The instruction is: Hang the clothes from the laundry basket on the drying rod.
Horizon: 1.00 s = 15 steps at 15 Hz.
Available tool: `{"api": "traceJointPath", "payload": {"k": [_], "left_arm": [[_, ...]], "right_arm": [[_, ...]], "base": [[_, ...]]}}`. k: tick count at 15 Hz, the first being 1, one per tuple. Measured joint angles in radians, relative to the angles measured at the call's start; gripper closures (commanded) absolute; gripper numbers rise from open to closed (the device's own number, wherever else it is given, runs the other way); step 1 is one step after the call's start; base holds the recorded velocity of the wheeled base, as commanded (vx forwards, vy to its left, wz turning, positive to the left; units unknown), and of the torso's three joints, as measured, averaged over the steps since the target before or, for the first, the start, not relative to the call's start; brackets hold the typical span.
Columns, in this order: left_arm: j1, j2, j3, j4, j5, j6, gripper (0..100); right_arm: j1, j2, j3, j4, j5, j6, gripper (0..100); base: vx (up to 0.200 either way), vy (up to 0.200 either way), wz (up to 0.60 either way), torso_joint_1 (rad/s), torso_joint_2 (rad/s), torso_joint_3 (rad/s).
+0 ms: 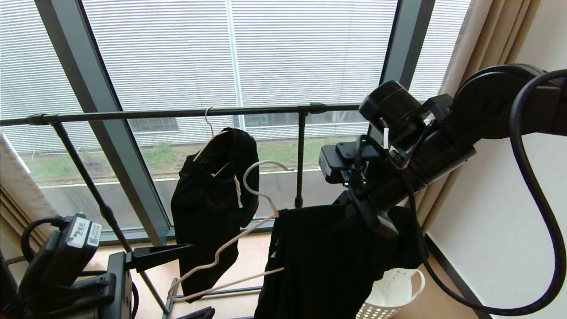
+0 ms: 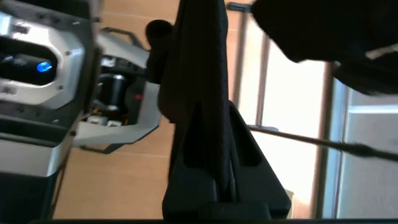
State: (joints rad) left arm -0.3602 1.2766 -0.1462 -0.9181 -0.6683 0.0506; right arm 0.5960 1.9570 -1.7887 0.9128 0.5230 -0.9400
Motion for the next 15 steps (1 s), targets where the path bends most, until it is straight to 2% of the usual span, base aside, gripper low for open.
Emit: {"api": "traceJointPath", "payload": {"k": [3,4,5,7,10,14,15], "left_arm": [[0.025,-0.017,-0.035,0.014,0.023,-0.185,0],[0.037,-0.016,-0.041,0.027,0.025,-0.225,0],[0.051,-0.007,-0.046,0.035,0.026,-0.248,0],[0.068,0.021,-0.062,0.038,0.038,-0.284,0],[0.065,0.145,-0.101,0.039,0.153,-0.337,0],[-0.041,0.298,-0.132,0.039,0.372,-0.356,0],[-0.071,0.324,-0.136,0.04,0.399,-0.365,0]], "right_arm": [[-0.034,-0.013,-0.001,-0.098,-0.054,0.124,100],[-0.038,-0.019,-0.001,-0.127,-0.076,0.181,100],[-0.043,-0.026,-0.002,-0.144,-0.084,0.203,100],[-0.057,-0.042,-0.002,-0.151,-0.084,0.21,100],[-0.069,-0.073,0.005,-0.151,-0.083,0.212,100],[-0.069,-0.085,0.012,-0.151,-0.083,0.212,100],[-0.066,-0.086,0.012,-0.151,-0.083,0.212,100]], "base": [[0.0,0.0,0.0,0.0,0.0,0.0],[0.0,0.0,0.0,0.0,0.0,0.0],[0.0,0.0,0.0,0.0,0.0,0.0],[0.0,0.0,0.0,0.0,0.0,0.0],[0.0,0.0,0.0,0.0,0.0,0.0],[0.0,0.0,0.0,0.0,0.0,0.0],[0.0,0.0,0.0,0.0,0.0,0.0]]}}
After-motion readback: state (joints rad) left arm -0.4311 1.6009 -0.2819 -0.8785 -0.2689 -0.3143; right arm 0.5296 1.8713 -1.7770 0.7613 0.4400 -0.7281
